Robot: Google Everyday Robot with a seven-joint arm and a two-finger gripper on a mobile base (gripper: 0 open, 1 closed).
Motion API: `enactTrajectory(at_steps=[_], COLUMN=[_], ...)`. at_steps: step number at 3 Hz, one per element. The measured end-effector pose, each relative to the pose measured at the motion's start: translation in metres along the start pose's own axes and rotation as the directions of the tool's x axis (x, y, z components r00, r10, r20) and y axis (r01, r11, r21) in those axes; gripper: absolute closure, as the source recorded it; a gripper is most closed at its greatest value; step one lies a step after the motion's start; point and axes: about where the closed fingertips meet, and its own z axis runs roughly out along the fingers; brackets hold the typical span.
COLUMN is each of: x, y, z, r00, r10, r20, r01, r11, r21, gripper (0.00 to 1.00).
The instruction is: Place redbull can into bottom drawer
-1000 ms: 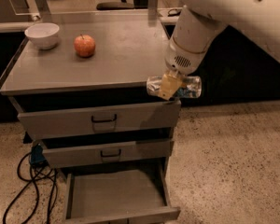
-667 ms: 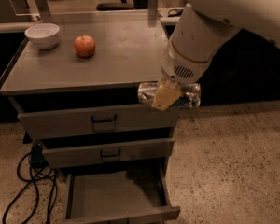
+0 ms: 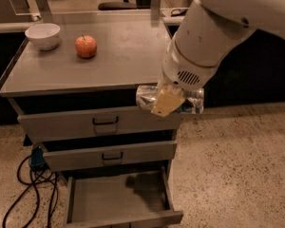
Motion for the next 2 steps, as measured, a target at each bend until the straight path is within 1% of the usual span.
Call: enactTrajectory(at_steps=[1, 2], x=[0.031, 0.075], y=[0.01, 0.033], z=[0.043, 0.105], r00=[0.996, 0.966], r10=[0.052, 0.176], r20=[0.069, 0.187], r01=[-0.047, -0.144], r11=[0.9961, 0.9741], r21=[-0.074, -0.174], gripper=[1.0, 1.0])
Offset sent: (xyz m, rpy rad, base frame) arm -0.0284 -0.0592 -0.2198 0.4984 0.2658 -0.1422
